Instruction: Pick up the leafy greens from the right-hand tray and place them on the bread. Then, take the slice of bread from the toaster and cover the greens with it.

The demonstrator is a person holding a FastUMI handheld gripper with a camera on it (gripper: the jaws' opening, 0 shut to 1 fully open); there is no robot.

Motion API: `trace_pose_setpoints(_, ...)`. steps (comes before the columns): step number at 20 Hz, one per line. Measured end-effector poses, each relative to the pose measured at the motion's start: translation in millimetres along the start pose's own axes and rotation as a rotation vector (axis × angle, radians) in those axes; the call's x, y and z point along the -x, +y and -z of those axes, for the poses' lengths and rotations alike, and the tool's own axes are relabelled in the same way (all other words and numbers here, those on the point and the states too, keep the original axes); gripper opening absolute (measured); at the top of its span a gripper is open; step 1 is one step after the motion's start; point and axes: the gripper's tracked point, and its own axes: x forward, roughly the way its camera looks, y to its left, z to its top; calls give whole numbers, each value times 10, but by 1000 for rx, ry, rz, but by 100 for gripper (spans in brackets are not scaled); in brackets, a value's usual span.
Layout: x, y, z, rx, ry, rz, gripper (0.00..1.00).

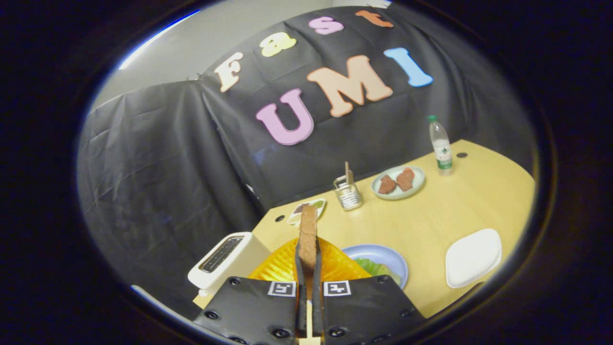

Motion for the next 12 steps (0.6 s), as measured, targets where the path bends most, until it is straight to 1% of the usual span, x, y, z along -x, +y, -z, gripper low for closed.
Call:
trace_pose_setpoints(4,-92,-287,57,-87,1,13,7)
trace_pose_setpoints(5,-116,-299,101,-122,9,-3,7)
trace_pose_setpoints(8,-186,-186,268,-280,63,-104,7)
trace_pose_setpoints(9,-230,-212,302,-319,71,-114,7)
trace_pose_setpoints(12,-376,-303,495,-353,96,-78,7)
